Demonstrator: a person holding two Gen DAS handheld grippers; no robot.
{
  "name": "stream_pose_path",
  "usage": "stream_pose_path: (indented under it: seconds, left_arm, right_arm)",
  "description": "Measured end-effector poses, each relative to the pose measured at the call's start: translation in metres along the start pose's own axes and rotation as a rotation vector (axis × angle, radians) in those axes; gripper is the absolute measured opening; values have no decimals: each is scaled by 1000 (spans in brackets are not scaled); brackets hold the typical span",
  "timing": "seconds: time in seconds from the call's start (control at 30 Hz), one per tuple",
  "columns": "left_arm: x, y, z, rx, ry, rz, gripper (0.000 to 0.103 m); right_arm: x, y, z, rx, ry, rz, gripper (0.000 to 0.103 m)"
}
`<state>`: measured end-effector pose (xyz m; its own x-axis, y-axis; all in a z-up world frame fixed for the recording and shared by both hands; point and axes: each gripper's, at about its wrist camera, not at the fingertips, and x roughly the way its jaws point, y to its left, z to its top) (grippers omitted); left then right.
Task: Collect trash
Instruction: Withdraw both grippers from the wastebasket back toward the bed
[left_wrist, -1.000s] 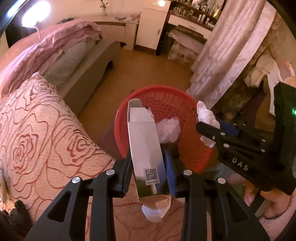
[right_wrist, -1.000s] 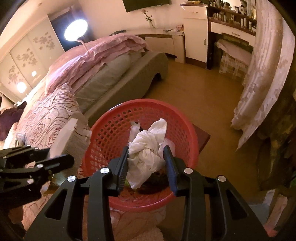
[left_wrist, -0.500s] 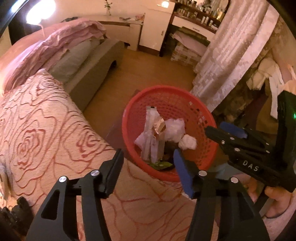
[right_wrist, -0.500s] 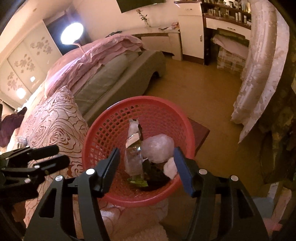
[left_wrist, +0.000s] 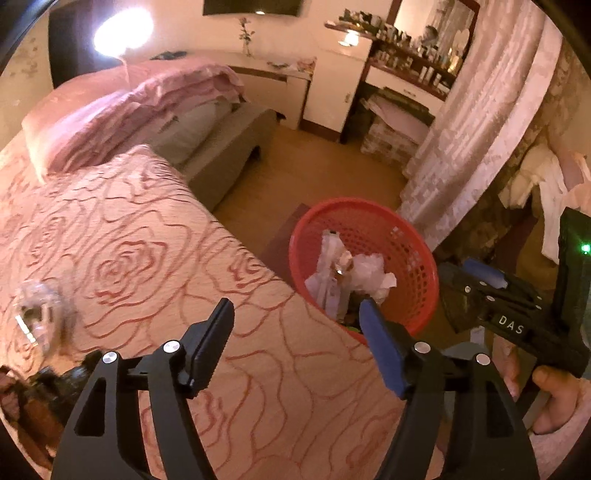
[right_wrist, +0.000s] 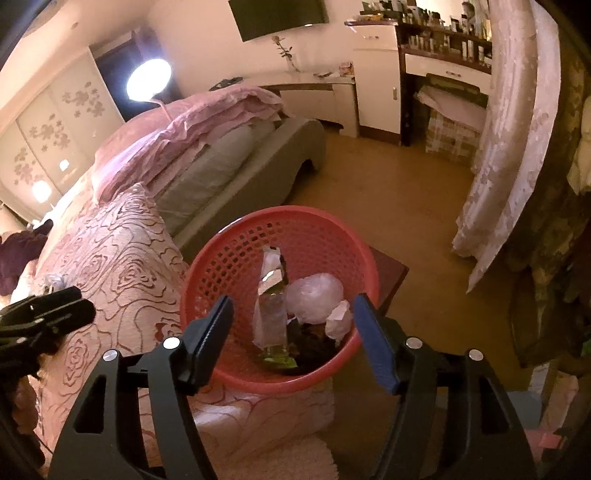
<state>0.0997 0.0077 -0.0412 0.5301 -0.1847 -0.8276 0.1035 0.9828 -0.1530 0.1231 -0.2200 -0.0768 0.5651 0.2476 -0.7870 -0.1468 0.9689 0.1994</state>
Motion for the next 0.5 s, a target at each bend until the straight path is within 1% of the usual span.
stream_pose_path:
  seconds: [0.27, 0.5]
  left_arm:
    - [-25, 21, -18, -50, -37, 35, 72]
    - [-43, 38, -33, -77, -60, 82, 74]
  right_arm:
    - [-2, 19, -8, -33, 3, 31, 66]
    - [2, 56, -22, -105, 37, 103, 66]
